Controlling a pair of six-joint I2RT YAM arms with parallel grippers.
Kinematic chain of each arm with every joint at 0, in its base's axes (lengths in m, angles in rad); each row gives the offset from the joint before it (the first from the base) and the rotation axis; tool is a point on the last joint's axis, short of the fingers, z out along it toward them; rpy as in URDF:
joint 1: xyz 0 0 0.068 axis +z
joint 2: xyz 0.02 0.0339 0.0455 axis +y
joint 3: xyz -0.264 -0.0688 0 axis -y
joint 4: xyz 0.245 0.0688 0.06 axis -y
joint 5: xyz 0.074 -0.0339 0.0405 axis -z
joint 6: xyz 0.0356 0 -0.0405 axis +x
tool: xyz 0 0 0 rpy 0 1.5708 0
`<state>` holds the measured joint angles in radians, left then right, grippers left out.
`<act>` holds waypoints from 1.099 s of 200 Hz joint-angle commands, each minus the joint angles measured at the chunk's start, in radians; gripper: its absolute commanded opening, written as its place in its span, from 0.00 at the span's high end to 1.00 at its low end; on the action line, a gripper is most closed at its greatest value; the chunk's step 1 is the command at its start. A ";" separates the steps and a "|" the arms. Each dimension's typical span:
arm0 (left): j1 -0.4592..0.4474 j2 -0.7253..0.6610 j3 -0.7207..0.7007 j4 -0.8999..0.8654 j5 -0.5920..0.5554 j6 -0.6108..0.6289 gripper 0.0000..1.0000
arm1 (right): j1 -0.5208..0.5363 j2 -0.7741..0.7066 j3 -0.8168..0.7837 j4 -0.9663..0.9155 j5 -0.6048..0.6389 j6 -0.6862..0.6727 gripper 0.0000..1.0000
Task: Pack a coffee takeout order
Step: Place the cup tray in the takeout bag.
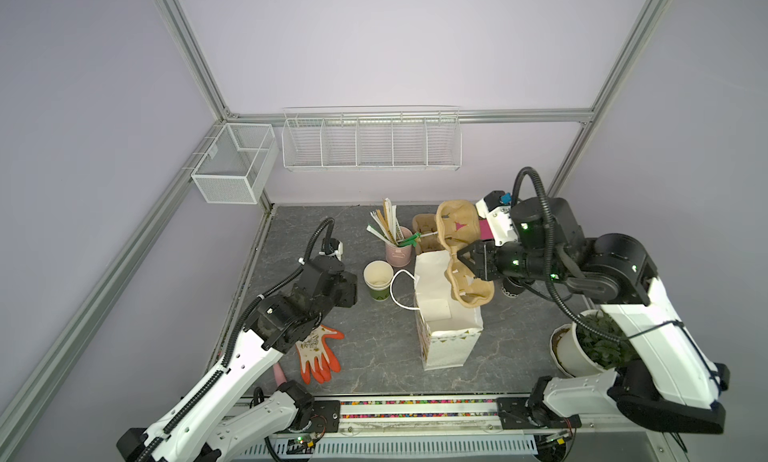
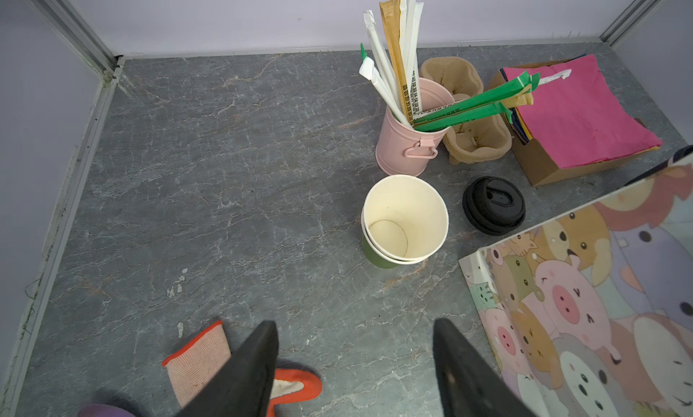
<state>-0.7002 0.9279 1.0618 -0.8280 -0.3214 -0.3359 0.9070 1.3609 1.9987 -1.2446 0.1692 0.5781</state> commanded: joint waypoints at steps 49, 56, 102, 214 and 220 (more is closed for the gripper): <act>0.005 -0.009 -0.014 -0.008 -0.009 0.009 0.34 | 0.050 0.024 -0.157 0.098 0.113 0.143 0.69; 0.005 -0.009 -0.016 -0.007 -0.007 0.009 0.34 | 0.051 0.028 -0.173 0.099 0.115 0.149 0.69; 0.005 -0.007 -0.014 -0.010 -0.008 0.009 0.34 | 0.069 0.035 -0.254 0.142 0.127 0.177 0.70; 0.007 -0.014 -0.016 -0.010 -0.007 0.009 0.34 | 0.140 -0.019 -0.392 0.081 0.231 0.246 0.71; 0.007 -0.010 -0.016 -0.010 -0.007 0.009 0.34 | 0.145 -0.021 -0.394 0.074 0.234 0.248 0.71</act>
<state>-0.7002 0.9264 1.0557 -0.8280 -0.3214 -0.3359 1.0363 1.3712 1.6211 -1.1355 0.3607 0.7879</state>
